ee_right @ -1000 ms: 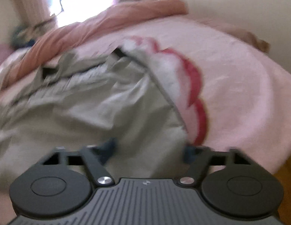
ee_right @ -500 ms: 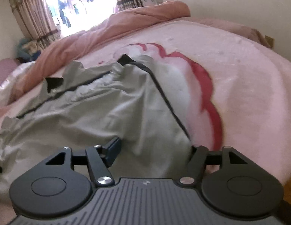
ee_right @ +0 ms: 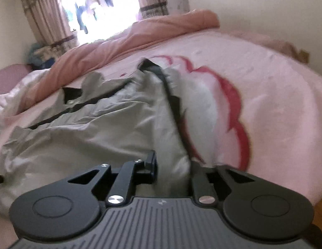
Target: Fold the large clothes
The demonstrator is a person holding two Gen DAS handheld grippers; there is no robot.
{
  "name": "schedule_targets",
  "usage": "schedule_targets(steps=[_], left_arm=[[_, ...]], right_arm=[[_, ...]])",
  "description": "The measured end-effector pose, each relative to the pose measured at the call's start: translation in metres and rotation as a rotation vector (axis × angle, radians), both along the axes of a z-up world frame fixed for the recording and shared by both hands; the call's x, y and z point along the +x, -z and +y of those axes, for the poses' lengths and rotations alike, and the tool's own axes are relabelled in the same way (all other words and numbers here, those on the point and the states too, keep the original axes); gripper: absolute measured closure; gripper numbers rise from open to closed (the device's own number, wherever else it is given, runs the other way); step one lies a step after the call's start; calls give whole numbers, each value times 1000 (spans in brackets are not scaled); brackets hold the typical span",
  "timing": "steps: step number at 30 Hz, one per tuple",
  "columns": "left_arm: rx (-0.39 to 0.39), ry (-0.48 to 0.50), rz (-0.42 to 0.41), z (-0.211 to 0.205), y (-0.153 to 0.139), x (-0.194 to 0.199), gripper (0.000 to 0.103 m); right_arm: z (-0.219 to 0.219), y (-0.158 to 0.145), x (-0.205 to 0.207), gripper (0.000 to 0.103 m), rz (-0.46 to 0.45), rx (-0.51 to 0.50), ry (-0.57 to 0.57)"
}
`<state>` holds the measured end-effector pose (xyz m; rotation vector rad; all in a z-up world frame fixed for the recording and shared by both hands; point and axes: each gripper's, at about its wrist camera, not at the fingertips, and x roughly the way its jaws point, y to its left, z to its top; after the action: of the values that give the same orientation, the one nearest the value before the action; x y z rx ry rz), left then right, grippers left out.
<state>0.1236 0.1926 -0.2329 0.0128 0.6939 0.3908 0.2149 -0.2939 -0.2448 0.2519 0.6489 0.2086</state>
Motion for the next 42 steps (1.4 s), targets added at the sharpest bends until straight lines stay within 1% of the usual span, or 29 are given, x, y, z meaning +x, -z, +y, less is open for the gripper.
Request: schedule_targets(steps=[1,2,3,5,6,7,8,9,10,11,12,13,15,17,18,19,20,21,22,24,26,28,30,33,35,37,38,40,42], left_arm=[[-13,-2,-4,3,0,1,0],[-23,-8,-1,5,0,2,0],[-33,-16,8,7,2,4,0],[-42,-17,18,9,3,4,0],[-39,-17,22,9,3,2,0],[-33,-18,25,9,3,1,0],[-30,-19,24,8,2,-1,0],[-33,-15,20,9,0,-4,0],[-38,-13,14,10,0,-6,0],[-47,-13,9,10,0,-7,0],[-55,-15,10,12,1,-6,0],[-59,-23,16,12,3,-4,0],[-65,-29,25,13,6,-1,0],[-65,-29,26,12,6,0,0],[-65,-29,25,12,7,0,0],[-67,-31,24,12,7,1,0],[-70,-32,23,12,7,1,0],[-70,-33,23,12,7,1,0],[-70,-33,22,12,7,1,0],[-70,-30,24,13,6,0,0],[-64,-26,25,15,3,0,0],[-57,-36,13,18,-3,0,0],[-65,-52,-5,26,-10,0,0],[-100,-62,-42,42,-24,1,0],[-122,-56,-67,53,-34,5,0],[-124,-51,-82,63,-42,8,0],[-119,-54,-86,68,-45,8,0],[-108,-73,-96,83,-49,5,0],[-105,-104,-102,98,-49,0,0]], right_arm=[[-3,2,7,40,14,44,-28],[-5,7,18,31,37,82,-36],[-5,9,24,29,49,94,-9],[4,0,27,45,93,33,59],[11,-7,23,71,99,-15,80],[14,-11,15,90,72,-27,84],[18,-16,7,92,31,-51,69],[20,-17,3,93,23,-73,57],[18,-12,6,93,35,-80,53],[14,-5,11,93,57,-67,57],[8,3,18,89,85,-25,57],[3,6,22,80,97,17,49],[-6,8,29,73,111,96,31],[-9,8,34,71,124,107,13],[-9,7,34,75,119,100,2],[-7,7,34,81,107,68,6],[-6,7,32,85,95,63,9],[-5,6,28,92,76,87,24],[-3,3,21,94,43,86,34],[6,-7,8,95,-31,51,56],[20,-22,1,96,-86,33,81],[33,-44,-3,96,-154,80,65],[54,-69,-6,96,-224,127,19],[118,-105,-10,96,-317,137,-120],[168,-119,-13,96,-363,131,-194],[214,-128,-17,99,-396,139,-264],[236,-131,-21,99,-403,156,-295],[277,-129,-26,101,-381,206,-366],[308,-116,-29,101,-337,240,-407]])
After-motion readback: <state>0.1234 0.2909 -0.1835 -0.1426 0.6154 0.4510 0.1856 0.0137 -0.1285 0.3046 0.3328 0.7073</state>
